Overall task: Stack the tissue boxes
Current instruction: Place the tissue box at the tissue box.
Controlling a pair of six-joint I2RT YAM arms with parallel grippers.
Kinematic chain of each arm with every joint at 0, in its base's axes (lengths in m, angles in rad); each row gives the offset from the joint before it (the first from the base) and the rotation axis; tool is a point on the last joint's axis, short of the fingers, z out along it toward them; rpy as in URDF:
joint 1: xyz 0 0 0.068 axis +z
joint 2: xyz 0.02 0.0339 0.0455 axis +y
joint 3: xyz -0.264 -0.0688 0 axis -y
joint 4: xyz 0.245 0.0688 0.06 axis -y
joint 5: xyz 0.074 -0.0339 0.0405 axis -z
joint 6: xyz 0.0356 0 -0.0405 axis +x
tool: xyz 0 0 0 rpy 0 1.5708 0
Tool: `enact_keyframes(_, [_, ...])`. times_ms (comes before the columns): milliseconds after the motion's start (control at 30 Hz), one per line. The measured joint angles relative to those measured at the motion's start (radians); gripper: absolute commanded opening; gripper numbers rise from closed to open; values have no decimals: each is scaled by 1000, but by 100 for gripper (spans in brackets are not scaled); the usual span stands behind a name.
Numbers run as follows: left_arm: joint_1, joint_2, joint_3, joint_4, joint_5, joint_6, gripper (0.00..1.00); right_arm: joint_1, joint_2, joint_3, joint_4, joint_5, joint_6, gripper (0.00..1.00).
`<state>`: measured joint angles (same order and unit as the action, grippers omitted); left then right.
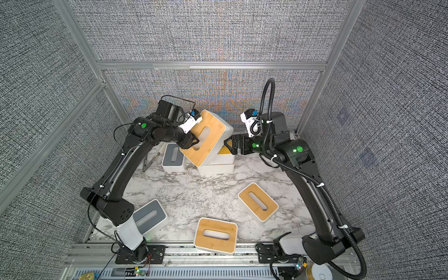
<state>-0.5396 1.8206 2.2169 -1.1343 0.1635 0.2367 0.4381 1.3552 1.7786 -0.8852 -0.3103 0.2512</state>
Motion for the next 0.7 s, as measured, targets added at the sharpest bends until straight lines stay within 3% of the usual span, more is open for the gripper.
enact_keyframes(200, [3, 106, 121, -10, -9, -73, 38, 0, 0, 7, -28, 25, -7, 99])
enact_keyframes(700, [8, 173, 132, -11, -4, -144, 40, 1, -24, -43, -37, 43, -2, 99])
